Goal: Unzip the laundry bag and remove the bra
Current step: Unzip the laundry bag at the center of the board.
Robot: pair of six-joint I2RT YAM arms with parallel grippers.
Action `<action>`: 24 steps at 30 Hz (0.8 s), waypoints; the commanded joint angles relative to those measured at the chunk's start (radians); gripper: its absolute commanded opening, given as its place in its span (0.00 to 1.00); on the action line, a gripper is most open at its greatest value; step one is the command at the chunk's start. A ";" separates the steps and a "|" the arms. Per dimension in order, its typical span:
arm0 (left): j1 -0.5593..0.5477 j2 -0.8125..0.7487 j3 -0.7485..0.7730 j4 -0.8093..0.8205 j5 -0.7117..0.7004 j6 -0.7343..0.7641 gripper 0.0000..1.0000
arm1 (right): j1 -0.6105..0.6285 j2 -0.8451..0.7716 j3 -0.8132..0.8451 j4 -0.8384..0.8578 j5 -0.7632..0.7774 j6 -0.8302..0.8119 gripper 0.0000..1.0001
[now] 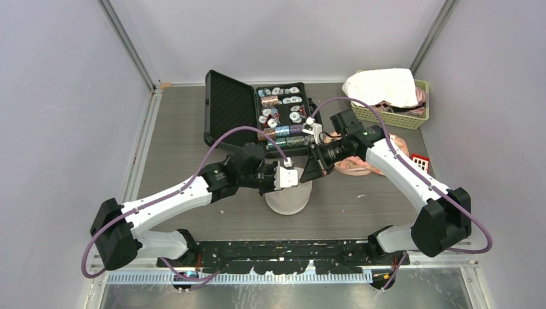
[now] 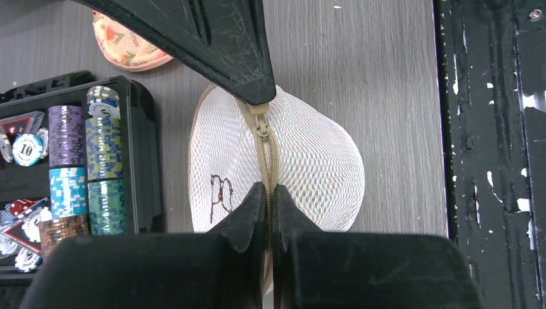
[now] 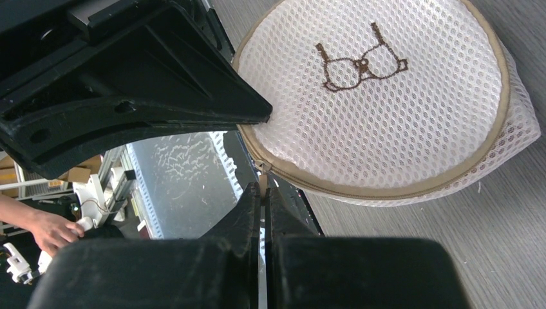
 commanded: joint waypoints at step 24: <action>0.067 -0.162 -0.165 -0.015 0.002 0.215 0.00 | -0.004 -0.067 0.001 -0.058 -0.012 -0.035 0.01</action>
